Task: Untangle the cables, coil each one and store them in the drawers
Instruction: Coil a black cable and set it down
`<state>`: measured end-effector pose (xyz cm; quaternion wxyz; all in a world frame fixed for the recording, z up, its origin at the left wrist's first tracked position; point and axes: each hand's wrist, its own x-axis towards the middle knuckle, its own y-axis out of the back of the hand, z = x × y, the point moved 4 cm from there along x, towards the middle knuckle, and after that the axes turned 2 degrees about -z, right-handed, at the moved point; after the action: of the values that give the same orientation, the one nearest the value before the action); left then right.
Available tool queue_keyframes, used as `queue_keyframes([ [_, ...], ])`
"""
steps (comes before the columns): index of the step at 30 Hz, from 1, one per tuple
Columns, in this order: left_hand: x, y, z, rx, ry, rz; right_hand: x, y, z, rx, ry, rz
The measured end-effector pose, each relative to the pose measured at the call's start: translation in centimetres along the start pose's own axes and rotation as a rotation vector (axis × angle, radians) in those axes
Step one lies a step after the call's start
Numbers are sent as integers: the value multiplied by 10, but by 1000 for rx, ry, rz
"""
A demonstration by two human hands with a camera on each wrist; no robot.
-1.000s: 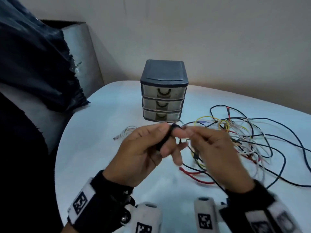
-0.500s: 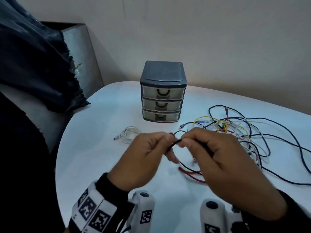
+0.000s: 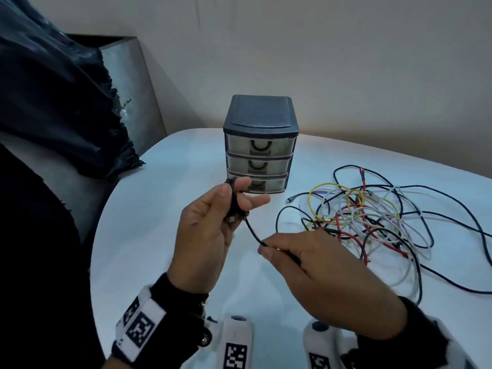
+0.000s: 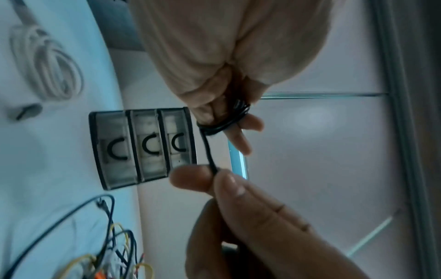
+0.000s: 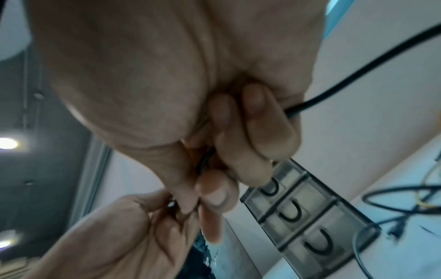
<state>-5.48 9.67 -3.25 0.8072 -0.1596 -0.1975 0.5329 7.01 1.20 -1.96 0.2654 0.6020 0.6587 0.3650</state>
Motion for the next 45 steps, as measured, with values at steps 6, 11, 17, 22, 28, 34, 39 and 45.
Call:
queue_keyframes([
  [6,0,-3,-1,713,-197,-100,-18,31,-23,61,68,66],
  [11,-18,-26,-7,400,78,-438,-13,63,5,177,34,502],
  [17,-8,-20,12,-212,113,-217,9,6,24,260,-58,319],
  [22,6,9,14,-254,15,32,5,-23,3,45,21,-4],
  [28,4,13,0,720,-87,-170,-14,20,-21,101,82,104],
  [34,-22,-21,7,257,149,-524,-5,44,21,302,-6,500],
  [39,-6,-10,18,-240,48,-164,4,-2,18,195,-16,218],
  [45,8,22,11,432,-142,14,-9,-12,-15,53,86,-76],
])
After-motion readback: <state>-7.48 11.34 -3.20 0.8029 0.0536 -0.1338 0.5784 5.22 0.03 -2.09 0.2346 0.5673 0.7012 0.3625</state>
